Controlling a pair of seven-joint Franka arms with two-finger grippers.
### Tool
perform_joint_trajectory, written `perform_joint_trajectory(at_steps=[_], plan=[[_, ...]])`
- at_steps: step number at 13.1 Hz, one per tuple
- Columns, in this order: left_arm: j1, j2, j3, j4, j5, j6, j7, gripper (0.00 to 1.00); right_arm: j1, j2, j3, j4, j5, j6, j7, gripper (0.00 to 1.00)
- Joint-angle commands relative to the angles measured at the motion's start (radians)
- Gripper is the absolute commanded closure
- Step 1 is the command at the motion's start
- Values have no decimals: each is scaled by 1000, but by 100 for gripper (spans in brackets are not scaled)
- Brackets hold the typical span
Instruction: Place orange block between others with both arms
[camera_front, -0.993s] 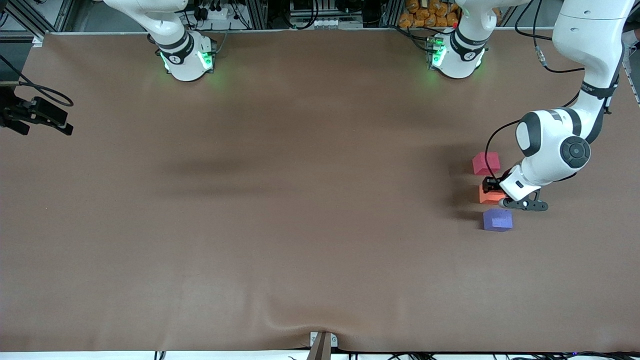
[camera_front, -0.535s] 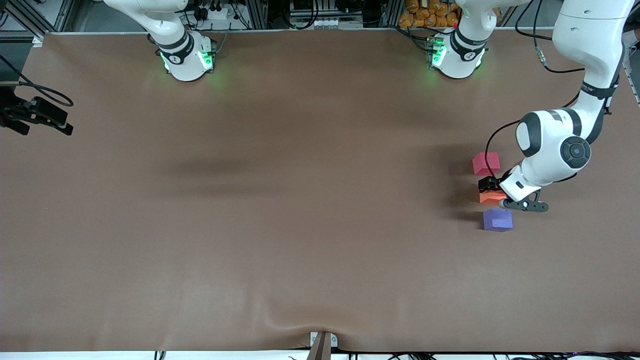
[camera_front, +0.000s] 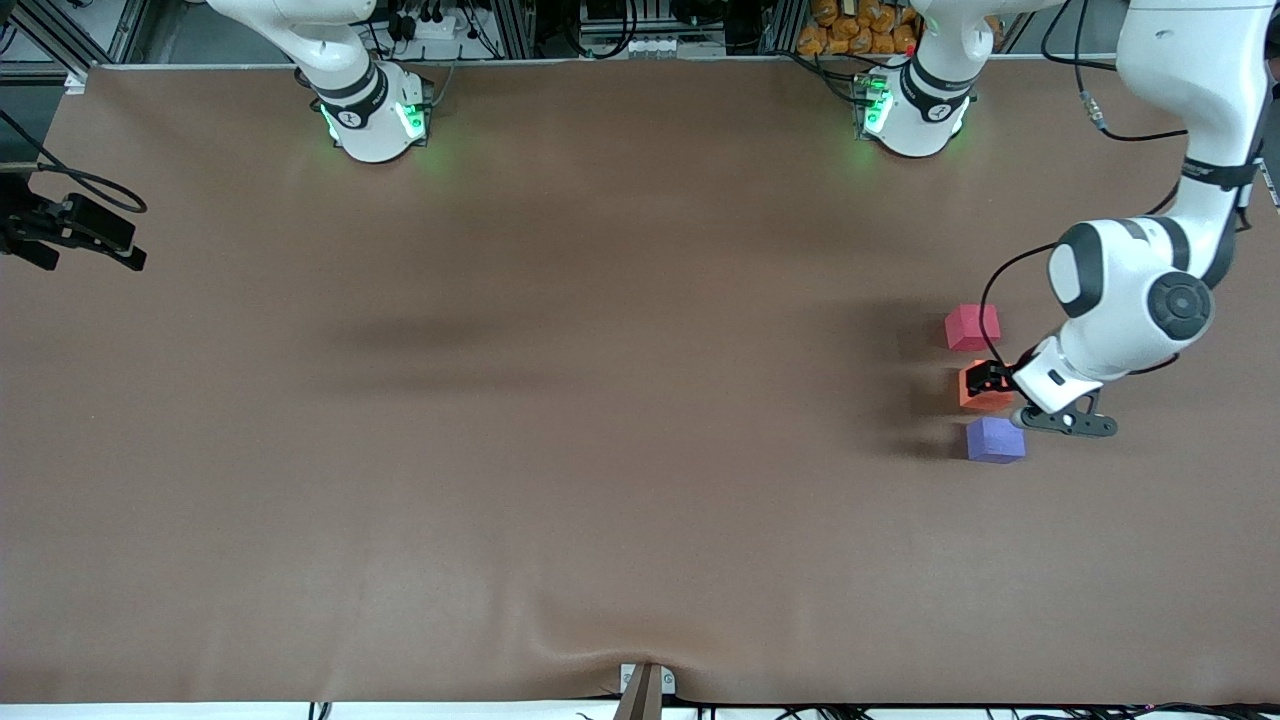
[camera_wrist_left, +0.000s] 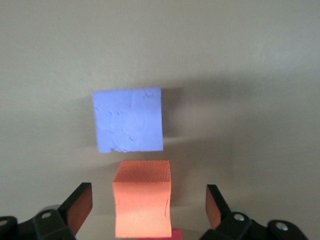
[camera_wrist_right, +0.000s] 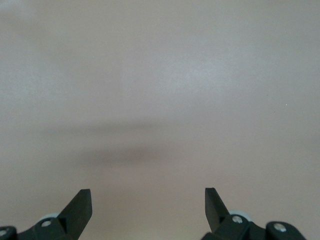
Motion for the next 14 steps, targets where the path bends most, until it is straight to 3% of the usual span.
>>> perform_joint_trajectory(at_steps=[1, 8, 10, 14], plan=[[-3, -2, -7, 156, 16, -178, -14, 0, -19, 3, 18, 8, -5, 2, 14, 0], [-13, -41, 1, 400, 17, -398, -12, 0, -19, 3, 18, 8, -5, 2, 14, 0], [-72, -60, 19, 486, 14, -509, -16, 0, -21, 3, 18, 8, -5, 3, 14, 0], [-111, -153, 25, 488, 16, -543, -62, 0, -19, 3, 18, 8, -5, 3, 14, 0]])
